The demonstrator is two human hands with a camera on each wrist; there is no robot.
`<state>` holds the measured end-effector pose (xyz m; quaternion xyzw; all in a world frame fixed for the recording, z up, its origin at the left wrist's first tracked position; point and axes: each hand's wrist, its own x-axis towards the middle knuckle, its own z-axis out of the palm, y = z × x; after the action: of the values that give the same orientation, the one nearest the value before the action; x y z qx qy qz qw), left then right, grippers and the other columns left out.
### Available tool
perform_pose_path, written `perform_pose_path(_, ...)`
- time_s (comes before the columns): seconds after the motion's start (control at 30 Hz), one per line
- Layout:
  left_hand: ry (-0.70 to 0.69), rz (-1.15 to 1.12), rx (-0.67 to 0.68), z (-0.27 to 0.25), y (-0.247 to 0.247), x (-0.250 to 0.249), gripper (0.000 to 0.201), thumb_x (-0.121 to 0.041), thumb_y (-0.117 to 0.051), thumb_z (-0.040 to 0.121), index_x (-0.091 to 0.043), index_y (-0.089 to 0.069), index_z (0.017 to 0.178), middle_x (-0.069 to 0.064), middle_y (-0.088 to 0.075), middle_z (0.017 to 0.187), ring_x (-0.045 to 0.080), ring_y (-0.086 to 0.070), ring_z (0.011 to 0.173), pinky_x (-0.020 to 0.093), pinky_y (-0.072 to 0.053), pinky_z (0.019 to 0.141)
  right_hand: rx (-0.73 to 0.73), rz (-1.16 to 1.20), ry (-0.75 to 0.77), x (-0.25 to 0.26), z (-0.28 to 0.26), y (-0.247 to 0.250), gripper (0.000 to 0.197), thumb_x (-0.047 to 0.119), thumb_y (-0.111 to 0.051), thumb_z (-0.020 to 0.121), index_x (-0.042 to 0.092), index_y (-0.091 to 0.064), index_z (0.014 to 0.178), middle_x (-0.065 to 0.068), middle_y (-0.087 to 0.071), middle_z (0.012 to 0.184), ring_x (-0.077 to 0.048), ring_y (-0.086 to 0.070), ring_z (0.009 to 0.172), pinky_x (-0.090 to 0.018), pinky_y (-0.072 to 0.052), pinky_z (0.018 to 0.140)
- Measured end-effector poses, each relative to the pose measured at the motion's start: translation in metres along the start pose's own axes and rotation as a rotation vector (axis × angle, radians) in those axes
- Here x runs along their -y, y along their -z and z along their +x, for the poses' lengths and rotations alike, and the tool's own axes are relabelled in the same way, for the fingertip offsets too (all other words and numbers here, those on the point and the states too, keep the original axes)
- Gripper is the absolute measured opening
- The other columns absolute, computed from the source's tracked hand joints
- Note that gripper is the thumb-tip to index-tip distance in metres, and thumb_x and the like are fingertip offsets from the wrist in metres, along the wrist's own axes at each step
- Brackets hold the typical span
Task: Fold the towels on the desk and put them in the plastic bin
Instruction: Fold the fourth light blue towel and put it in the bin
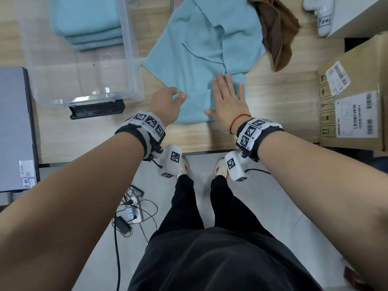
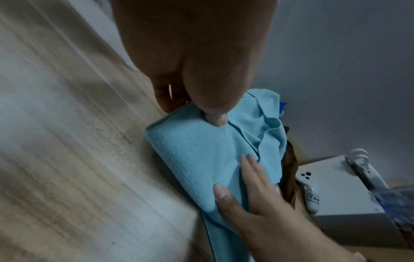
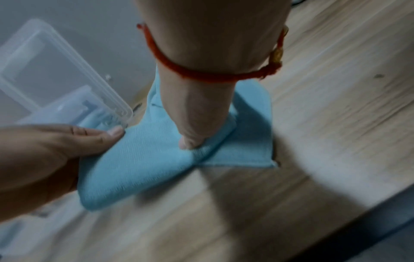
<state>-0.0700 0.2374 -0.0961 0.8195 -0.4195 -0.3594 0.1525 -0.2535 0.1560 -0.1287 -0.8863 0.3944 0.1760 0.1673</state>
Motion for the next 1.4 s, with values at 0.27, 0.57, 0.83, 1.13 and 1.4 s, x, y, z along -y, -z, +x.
perform_pose_path(0.27, -0.358, 0.118, 0.054, -0.028, 0.044, -0.063, 0.025, -0.032, -0.058, 0.094, -0.015, -0.074, 0.104, 0.009, -0.073, 0.101, 0.025, -0.063, 0.095, 0.025, -0.036, 0.078, 0.153, 0.285, 0.287, -0.007, -0.012, 0.075, 0.082, 0.063, -0.053, 0.087, 0.025, -0.022, 0.153, 0.002, -0.02, 0.161, -0.027, -0.005, 0.15, -0.057, 0.001, 0.116)
perform_pose_path(0.57, -0.355, 0.189, -0.141, -0.068, 0.118, -0.12, 0.023, -0.024, -0.058, 0.095, -0.01, -0.073, 0.105, 0.012, -0.072, 0.105, 0.027, -0.061, 0.103, 0.021, -0.031, 0.075, 0.037, 0.453, 0.268, -0.015, -0.043, 0.149, 0.055, 0.054, -0.038, 0.099, 0.002, -0.056, 0.1, -0.017, -0.064, 0.097, -0.034, -0.057, 0.091, -0.039, -0.041, 0.08)
perform_pose_path(0.83, -0.209, 0.163, -0.341, -0.089, 0.161, -0.112, 0.026, -0.031, -0.059, 0.094, -0.012, -0.074, 0.106, 0.009, -0.072, 0.107, 0.027, -0.06, 0.108, 0.027, -0.038, 0.089, -0.096, 0.591, 0.321, -0.016, -0.047, 0.183, 0.029, 0.026, -0.057, 0.098, 0.0, -0.067, 0.089, -0.016, -0.066, 0.078, -0.03, -0.064, 0.076, -0.038, -0.053, 0.079)
perform_pose_path(1.13, -0.163, 0.145, -0.262, -0.085, 0.221, -0.057, 0.022, -0.026, -0.065, 0.091, -0.014, -0.075, 0.107, 0.004, -0.072, 0.111, 0.013, -0.059, 0.1, 0.02, -0.037, 0.087, -0.134, 0.453, 0.285, 0.042, -0.008, 0.22, 0.03, 0.026, -0.074, 0.086, 0.01, -0.071, 0.112, 0.005, -0.067, 0.096, -0.007, -0.057, 0.089, -0.016, -0.04, 0.082)
perform_pose_path(1.4, -0.144, 0.287, -0.223, -0.034, 0.303, 0.037, 0.025, -0.023, -0.07, 0.087, -0.016, -0.073, 0.111, 0.005, -0.073, 0.106, 0.014, -0.061, 0.09, 0.02, -0.038, 0.08, -0.235, 0.338, 0.227, 0.154, 0.07, 0.232, 0.008, 0.028, -0.072, 0.082, 0.029, -0.072, 0.09, 0.01, -0.067, 0.081, -0.016, -0.061, 0.081, -0.031, -0.046, 0.083)
